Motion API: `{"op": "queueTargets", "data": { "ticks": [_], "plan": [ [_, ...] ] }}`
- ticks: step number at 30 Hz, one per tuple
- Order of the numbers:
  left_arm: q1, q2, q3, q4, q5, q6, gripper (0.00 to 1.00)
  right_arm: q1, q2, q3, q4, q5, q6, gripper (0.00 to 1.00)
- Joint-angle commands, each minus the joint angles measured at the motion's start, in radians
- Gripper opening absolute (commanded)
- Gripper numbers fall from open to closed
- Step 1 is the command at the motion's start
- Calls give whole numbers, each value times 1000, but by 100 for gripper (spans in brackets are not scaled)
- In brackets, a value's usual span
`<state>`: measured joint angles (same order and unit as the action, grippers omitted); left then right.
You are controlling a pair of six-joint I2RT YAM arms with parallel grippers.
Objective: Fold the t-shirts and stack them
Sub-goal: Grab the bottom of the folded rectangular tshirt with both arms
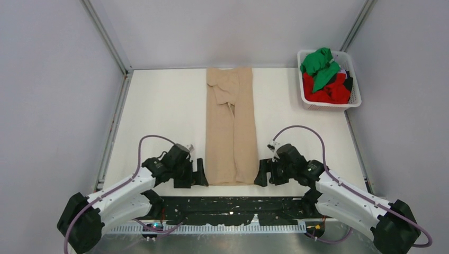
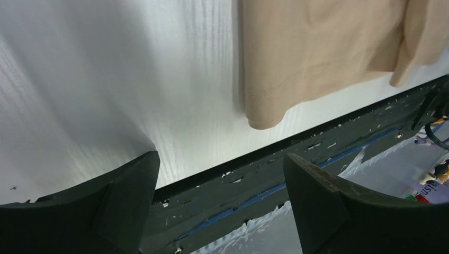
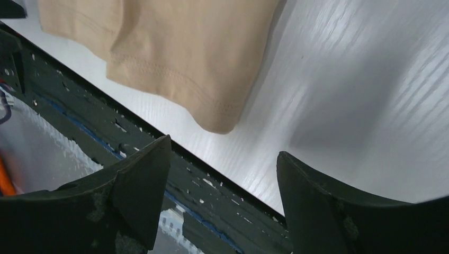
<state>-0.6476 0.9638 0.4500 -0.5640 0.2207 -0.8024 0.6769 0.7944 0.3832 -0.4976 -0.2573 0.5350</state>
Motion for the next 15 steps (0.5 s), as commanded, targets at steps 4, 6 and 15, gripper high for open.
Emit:
{"op": "queueTargets", "data": {
  "ticks": [4,6,15],
  "plan": [
    [-79,-155,-89,168,36,-134,79,34,40,-73,148,-111,80,64],
    [-83,-136,-111,214,38,-154,73,36,62,-82,172,-105,89,59],
    [-112,38,-94,314,49,-148,55,39,117,-81,264,-32,96,49]
  ]
}}
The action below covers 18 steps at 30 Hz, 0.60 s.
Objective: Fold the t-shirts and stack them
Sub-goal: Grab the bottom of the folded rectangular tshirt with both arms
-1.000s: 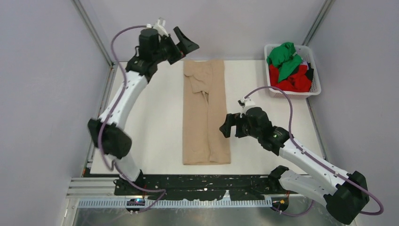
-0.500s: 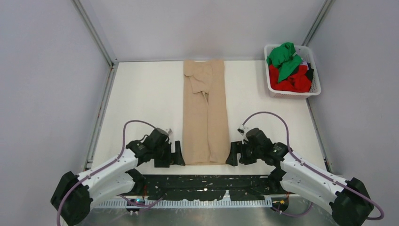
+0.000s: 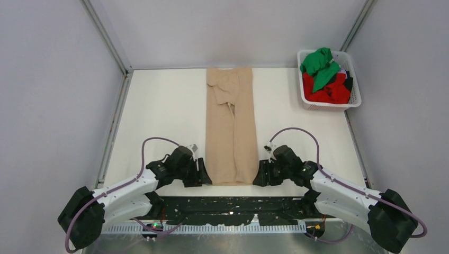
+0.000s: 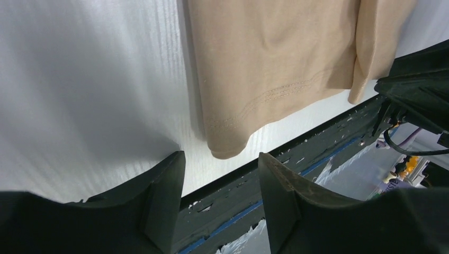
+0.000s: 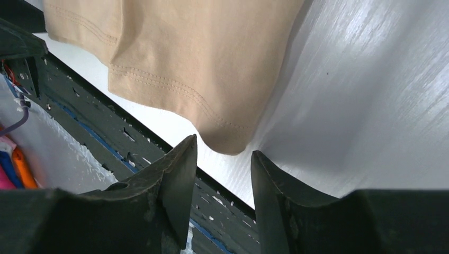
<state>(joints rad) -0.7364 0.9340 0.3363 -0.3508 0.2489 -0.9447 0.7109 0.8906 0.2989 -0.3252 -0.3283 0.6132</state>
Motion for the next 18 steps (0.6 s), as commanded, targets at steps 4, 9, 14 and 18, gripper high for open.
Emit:
{"op": "queueTargets", "data": {
  "ticks": [4,9,14,18],
  "plan": [
    [-35,165,44,114,15,3,16,5,71,-4,145,46,17,39],
    [-37,236,80,116,12,23,0,10,122,5,157,45,-23,20],
    [-46,118,31,116,11,16,0,20,53,-29,154,30,-27,6],
    [-47,8,-10,169,15,19,0,27,-36,-52,185,30,-27,5]
  ]
}}
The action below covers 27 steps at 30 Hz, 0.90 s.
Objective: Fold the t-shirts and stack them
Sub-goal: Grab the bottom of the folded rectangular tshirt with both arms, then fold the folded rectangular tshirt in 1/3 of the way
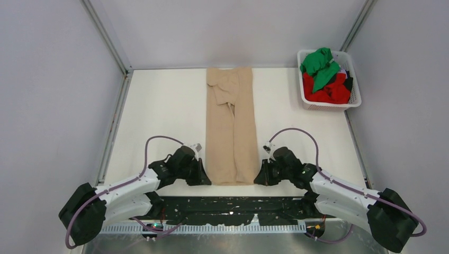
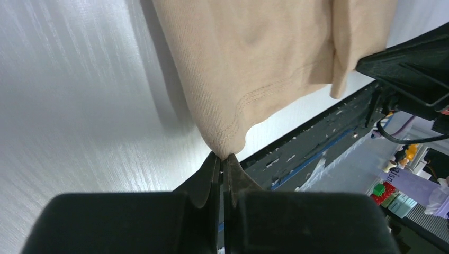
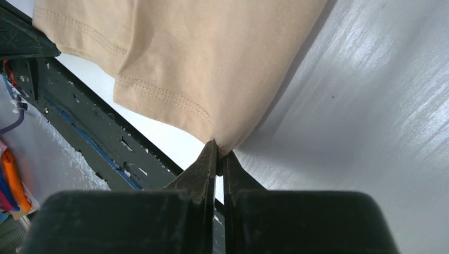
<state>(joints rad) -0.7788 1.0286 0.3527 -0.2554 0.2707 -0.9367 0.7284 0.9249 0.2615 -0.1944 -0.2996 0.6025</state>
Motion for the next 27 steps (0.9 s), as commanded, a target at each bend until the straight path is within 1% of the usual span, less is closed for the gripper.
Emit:
{"op": "queueTargets", "data": {
  "ticks": [1,4,6,7,10,11,13,15,18,21,23,27],
  "plan": [
    [-5,-101,-26,92,-2,15,0,11,-88,-14,64,5,-22,5],
    [-4,-112,0,136,-4,32,0,11,-105,9,119,36,-33,5],
    [-3,-95,49,147,-35,43,0,11,-103,60,156,75,-43,5],
    [2,-82,73,145,-56,50,0,9,-99,75,172,118,-47,5],
    [55,-25,149,119,-88,63,0,2,-48,174,179,218,-55,5],
    [79,-6,167,124,-82,70,0,-3,-31,193,185,258,-56,5],
    [138,39,205,140,-67,79,0,-25,27,244,188,289,-61,5],
    [207,93,260,152,-31,95,0,-66,96,293,188,294,-60,5],
    [283,189,334,174,-13,102,0,-156,209,365,230,239,-68,5],
    [348,322,418,209,70,105,0,-235,311,450,277,183,-94,5],
    [380,403,482,218,126,107,0,-258,376,516,278,169,-120,5],
    [429,540,601,212,175,109,0,-285,499,631,274,153,-161,5]
  ]
}}
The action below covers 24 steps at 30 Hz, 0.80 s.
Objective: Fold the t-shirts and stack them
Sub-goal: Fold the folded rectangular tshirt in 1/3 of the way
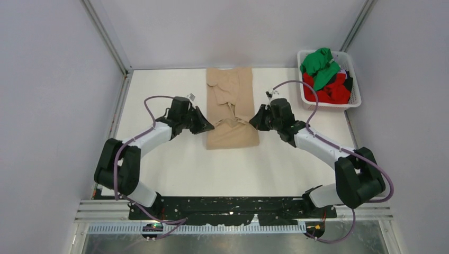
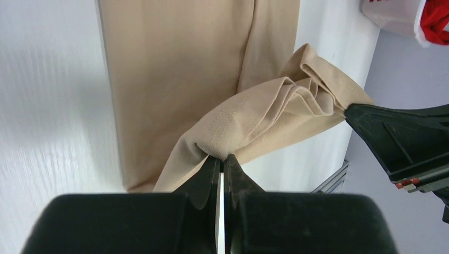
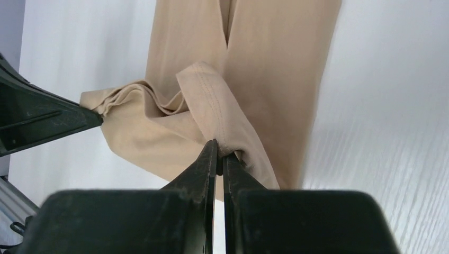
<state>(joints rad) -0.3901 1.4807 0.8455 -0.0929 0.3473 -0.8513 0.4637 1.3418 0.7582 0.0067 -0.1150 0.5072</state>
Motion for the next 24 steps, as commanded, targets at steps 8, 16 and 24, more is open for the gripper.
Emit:
{"op": "queueTargets", "data": {
  "ticks": [8,16,24],
  "plan": [
    [96,238,304,-43,33,73,0,-89,282,318,64,-71,-88,5],
    [126,421,548,-217,32,205,0,-137,420,439,62,-110,-92,5],
    [127,535,657,-265,23,218,2,-170,536,515,62,-157,-71,7]
  ]
}}
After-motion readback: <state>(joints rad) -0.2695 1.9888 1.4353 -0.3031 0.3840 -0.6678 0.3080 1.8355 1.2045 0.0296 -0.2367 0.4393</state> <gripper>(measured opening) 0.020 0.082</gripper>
